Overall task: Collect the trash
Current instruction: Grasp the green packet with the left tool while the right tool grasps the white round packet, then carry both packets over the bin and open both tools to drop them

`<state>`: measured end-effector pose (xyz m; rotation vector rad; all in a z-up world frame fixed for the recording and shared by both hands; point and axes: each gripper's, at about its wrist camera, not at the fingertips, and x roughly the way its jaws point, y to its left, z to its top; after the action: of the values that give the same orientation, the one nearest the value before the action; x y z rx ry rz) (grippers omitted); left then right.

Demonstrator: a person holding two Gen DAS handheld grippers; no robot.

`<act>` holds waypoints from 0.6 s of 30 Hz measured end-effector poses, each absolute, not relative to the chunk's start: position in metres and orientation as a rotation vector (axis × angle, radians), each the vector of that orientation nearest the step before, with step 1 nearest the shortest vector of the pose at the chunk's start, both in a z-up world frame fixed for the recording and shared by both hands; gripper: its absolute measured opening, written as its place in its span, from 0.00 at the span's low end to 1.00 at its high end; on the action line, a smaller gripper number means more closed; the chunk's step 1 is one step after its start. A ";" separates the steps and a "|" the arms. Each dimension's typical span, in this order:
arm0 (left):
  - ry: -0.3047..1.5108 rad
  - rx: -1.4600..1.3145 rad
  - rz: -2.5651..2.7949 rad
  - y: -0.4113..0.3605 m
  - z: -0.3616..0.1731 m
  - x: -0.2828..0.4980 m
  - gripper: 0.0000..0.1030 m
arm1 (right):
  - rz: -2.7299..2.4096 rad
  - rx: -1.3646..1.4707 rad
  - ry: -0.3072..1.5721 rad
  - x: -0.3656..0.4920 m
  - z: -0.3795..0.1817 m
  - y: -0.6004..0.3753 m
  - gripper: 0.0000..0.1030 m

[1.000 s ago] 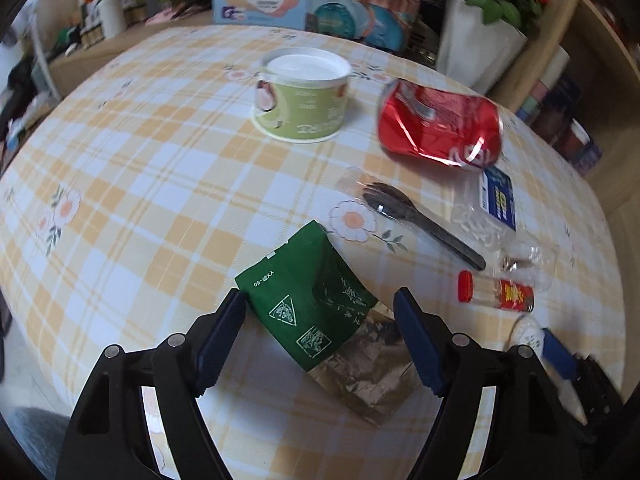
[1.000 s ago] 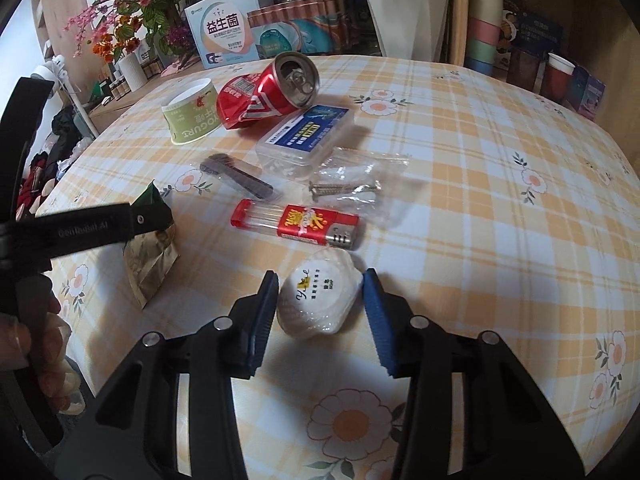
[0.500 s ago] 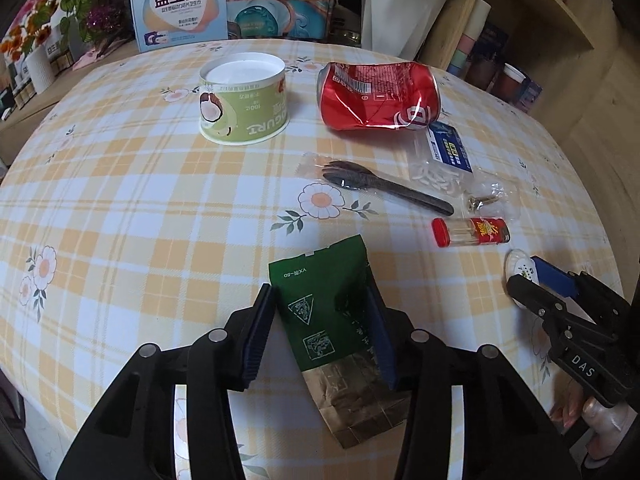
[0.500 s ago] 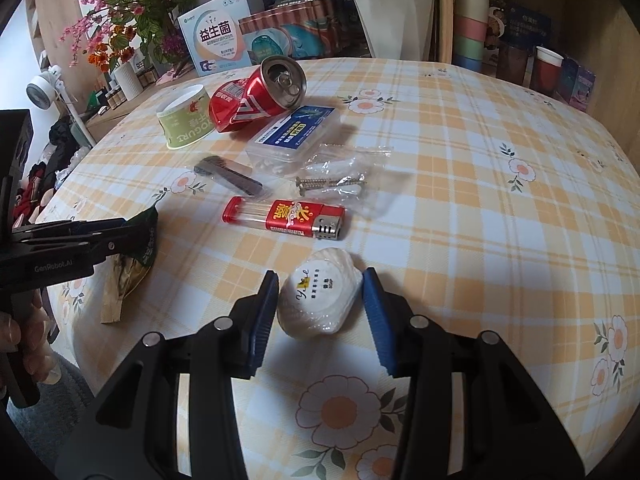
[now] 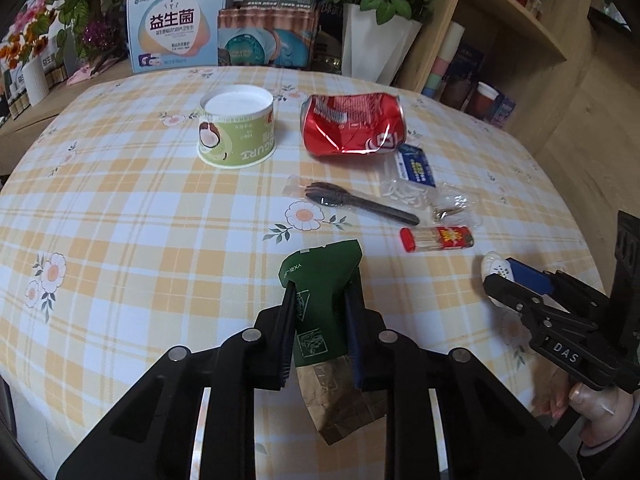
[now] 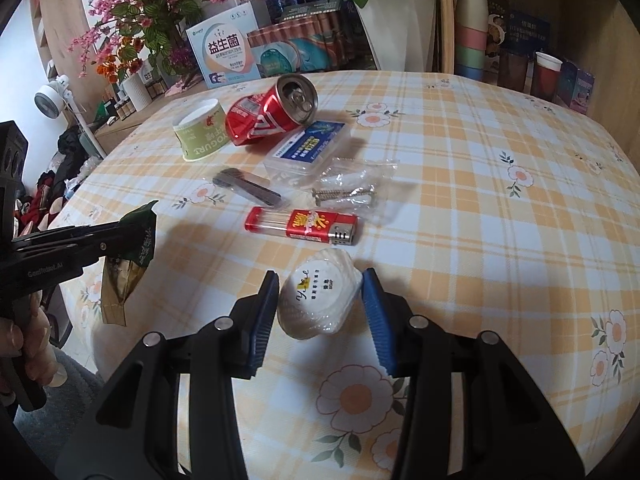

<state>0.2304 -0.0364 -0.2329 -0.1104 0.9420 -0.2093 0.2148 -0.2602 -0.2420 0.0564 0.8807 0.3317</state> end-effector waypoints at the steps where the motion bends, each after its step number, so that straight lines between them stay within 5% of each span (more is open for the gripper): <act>1: 0.936 -0.114 -0.210 -0.035 -0.229 0.227 0.21 | 0.335 0.062 0.876 0.213 -0.239 -0.259 0.43; 18: 0.861 -0.118 -0.252 -0.015 -0.171 0.141 0.21 | 0.359 0.112 0.776 0.135 -0.175 -0.249 0.42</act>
<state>0.1412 -0.0146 -0.1706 -0.1177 0.8611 -0.2522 0.1347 -0.2493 -0.1748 0.1116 0.7758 0.3589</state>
